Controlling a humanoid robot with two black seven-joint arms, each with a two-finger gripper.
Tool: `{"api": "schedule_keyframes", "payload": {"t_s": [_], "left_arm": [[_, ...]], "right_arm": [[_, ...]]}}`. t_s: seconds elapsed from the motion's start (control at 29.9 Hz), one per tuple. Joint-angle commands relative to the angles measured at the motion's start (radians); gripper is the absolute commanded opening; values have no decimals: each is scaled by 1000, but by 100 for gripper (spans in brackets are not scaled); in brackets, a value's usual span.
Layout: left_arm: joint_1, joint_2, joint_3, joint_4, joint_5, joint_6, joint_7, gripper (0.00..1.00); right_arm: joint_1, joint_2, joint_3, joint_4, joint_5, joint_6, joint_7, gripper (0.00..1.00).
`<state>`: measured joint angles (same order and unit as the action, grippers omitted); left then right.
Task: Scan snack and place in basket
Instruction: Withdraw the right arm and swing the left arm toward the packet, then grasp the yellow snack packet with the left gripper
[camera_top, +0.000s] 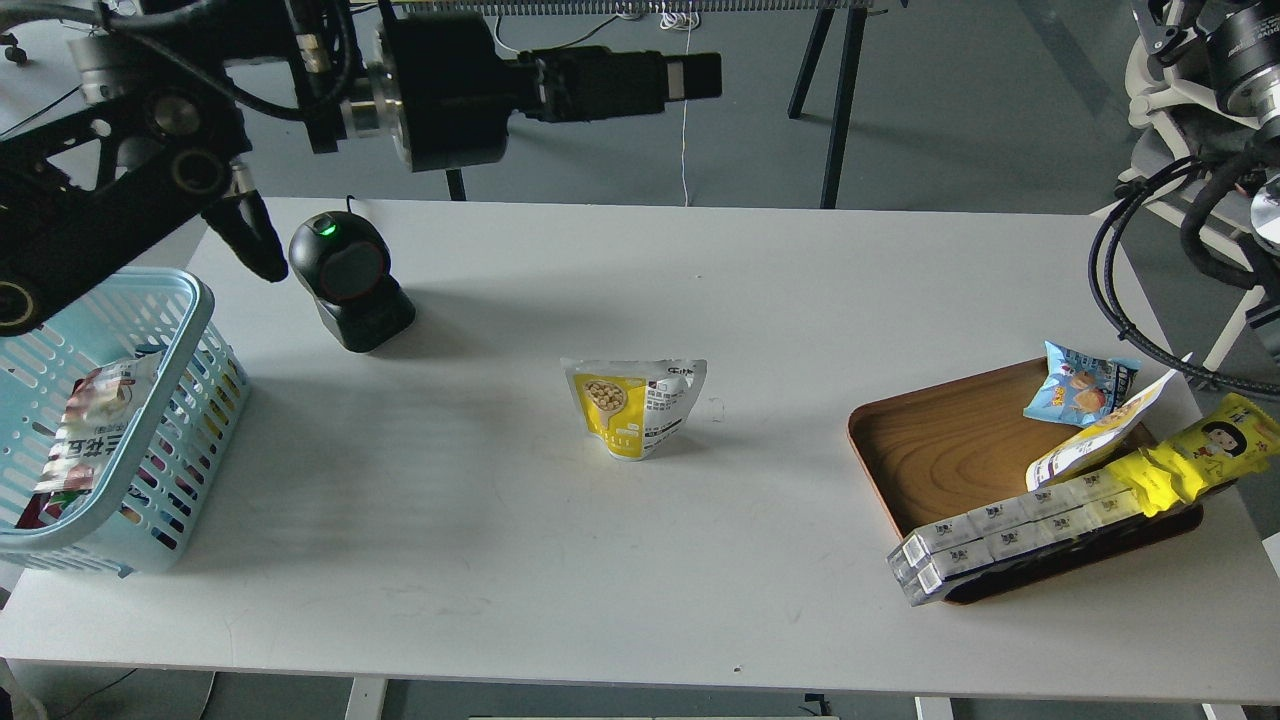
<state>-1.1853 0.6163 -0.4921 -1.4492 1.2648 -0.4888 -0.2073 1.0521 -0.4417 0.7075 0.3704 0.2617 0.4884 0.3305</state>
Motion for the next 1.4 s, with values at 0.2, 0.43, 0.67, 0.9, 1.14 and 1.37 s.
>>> {"api": "schedule_keyframes", "payload": {"t_s": [0.2,0.43,0.67,0.9,1.14,1.37], "left_arm": [[-10,-136,133,-63,531,0,-4,99],[-51,-237,250,-39,850,0,-6,88],[-43,-251,343,32,917,0,-7,75],[-28,-208,403,24,917,0,-15,74],[-27,-175,418,46,917,0,-15,56],[13,-164,415,52,917,0,-29,34]], "right_arm": [[-75,32,-11,4,1,0,-14,100],[-93,141,32,2,1,0,-25,99],[-130,133,87,5,1,0,-22,99],[-141,121,87,5,-1,0,-22,99],[-139,121,87,8,1,0,-22,99],[-136,118,87,7,-1,0,-22,99]]}}
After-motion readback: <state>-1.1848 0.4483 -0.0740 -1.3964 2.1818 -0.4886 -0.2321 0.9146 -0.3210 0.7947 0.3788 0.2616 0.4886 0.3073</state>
